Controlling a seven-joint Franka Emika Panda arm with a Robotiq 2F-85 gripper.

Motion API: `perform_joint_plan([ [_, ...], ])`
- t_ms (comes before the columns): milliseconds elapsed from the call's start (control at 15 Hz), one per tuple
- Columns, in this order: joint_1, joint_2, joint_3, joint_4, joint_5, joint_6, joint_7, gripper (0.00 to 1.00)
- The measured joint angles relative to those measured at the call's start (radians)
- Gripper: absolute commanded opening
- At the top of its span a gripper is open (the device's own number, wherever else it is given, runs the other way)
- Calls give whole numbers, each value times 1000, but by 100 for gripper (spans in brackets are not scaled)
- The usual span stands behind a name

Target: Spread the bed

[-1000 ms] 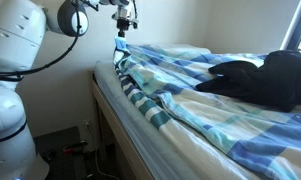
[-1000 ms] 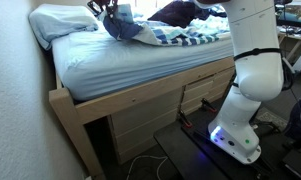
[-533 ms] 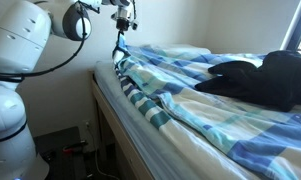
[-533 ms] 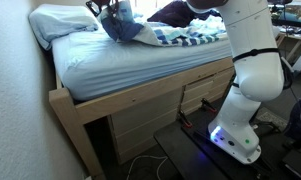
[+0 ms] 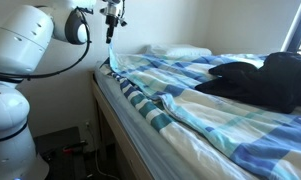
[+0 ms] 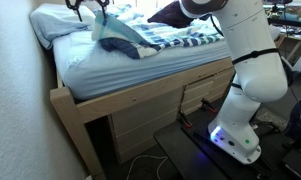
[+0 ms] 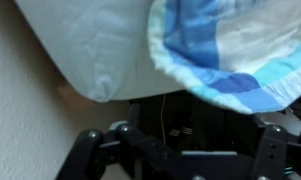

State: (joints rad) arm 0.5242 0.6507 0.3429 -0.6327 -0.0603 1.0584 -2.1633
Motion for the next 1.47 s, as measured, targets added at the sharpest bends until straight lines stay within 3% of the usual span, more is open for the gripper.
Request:
perform_joint_plan([
  [267, 113, 33, 9, 73, 19, 0, 0, 100],
  [467, 156, 61, 6, 124, 24, -2, 0, 100],
  [800, 181, 92, -30, 192, 25, -21, 27, 100],
  [1467, 206, 92, -129, 262, 24, -48, 270, 100],
])
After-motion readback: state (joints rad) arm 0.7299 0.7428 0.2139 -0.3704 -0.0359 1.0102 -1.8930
